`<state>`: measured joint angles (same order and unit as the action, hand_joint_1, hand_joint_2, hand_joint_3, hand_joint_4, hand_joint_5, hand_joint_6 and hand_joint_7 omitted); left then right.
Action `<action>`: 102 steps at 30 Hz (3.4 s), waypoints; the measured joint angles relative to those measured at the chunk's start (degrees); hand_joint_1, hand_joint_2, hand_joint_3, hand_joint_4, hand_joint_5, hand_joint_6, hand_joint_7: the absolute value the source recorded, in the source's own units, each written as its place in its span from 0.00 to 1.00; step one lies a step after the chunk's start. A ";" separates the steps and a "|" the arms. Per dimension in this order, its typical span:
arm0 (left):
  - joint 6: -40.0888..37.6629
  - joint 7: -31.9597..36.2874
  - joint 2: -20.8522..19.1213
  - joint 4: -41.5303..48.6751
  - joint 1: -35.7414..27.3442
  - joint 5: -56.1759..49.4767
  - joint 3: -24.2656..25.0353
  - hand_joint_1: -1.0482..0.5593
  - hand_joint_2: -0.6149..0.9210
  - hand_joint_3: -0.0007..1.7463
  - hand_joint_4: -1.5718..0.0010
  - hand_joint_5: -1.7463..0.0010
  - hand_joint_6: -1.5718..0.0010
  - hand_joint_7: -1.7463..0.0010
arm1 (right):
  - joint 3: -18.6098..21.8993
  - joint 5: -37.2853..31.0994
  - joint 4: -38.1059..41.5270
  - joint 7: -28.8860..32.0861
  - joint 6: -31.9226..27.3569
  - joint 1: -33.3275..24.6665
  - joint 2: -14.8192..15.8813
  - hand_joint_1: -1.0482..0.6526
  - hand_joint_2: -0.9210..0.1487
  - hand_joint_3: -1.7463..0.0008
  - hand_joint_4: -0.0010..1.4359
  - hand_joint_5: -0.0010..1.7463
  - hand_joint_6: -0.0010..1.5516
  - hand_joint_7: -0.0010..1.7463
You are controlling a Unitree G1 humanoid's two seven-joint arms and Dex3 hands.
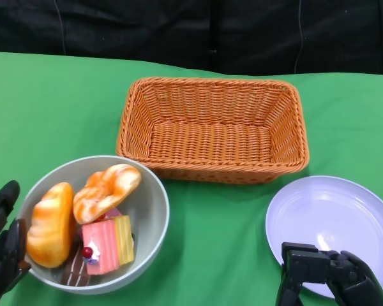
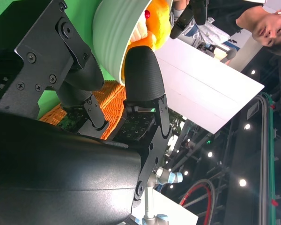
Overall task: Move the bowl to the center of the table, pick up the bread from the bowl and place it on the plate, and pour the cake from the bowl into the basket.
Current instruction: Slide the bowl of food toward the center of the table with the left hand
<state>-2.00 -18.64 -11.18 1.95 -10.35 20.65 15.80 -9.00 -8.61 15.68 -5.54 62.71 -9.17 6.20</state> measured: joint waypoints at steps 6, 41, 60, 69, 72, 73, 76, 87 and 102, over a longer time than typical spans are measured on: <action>-0.68 -0.67 0.09 -1.15 -0.01 0.13 -1.57 0.11 1.00 0.44 0.97 0.99 1.00 1.00 | 0.02 -0.04 0.00 0.01 0.00 0.02 -0.01 0.71 0.69 0.00 0.65 0.97 0.59 0.79; -6.91 5.57 6.67 -5.71 2.38 -2.19 -7.62 0.12 1.00 0.45 1.00 1.00 1.00 1.00 | 0.12 -7.72 -24.29 -1.83 -18.52 -1.37 3.13 0.43 0.14 0.81 0.09 0.81 0.09 0.64; -9.06 6.45 9.78 -6.95 2.86 -2.36 -9.79 0.12 1.00 0.46 1.00 1.00 1.00 1.00 | -0.50 -17.26 -25.97 -0.36 -23.07 5.90 3.14 0.36 0.05 0.95 0.00 0.72 0.00 0.62; -9.05 6.45 9.92 -6.48 3.34 -2.40 -9.98 0.13 1.00 0.46 1.00 1.00 1.00 1.00 | -1.13 -18.41 -26.17 0.53 -24.26 6.44 3.16 0.36 0.05 0.96 0.00 0.71 0.00 0.61; -9.05 6.45 9.93 -6.44 3.35 -2.40 -9.99 0.13 1.00 0.46 1.00 1.00 1.00 1.00 | -1.27 -18.41 -26.19 0.74 -24.31 6.44 3.23 0.36 0.04 0.97 0.00 0.71 0.00 0.61; -9.05 6.45 9.93 -6.42 3.35 -2.40 -9.99 0.13 1.00 0.46 1.00 1.00 1.00 1.00 | -1.31 -18.41 -26.21 0.77 -24.35 6.45 3.28 0.36 0.04 0.97 0.00 0.71 0.00 0.61; -8.94 6.80 10.67 -5.38 3.94 -2.97 -10.67 0.12 1.00 0.45 1.00 1.00 1.00 1.00 | -1.85 -22.67 -26.03 1.23 -27.40 8.70 3.20 0.37 0.10 0.99 0.00 0.59 0.00 0.52; -8.88 7.19 11.88 -4.18 4.79 -4.57 -12.64 0.12 1.00 0.45 1.00 1.00 1.00 1.00 | -2.66 -26.30 -25.75 4.70 -30.84 12.36 2.99 0.39 0.11 1.00 0.00 0.55 0.00 0.50; -8.76 7.19 11.86 -3.41 4.78 -5.12 -13.78 0.11 1.00 0.43 0.98 0.99 1.00 1.00 | -4.24 -27.63 -25.75 2.85 -35.97 13.89 5.06 0.45 0.16 1.00 0.00 0.46 0.00 0.42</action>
<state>-10.76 -11.45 0.69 -1.46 -5.56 15.52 2.03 -13.24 -36.24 -10.07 -2.70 26.73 4.73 11.26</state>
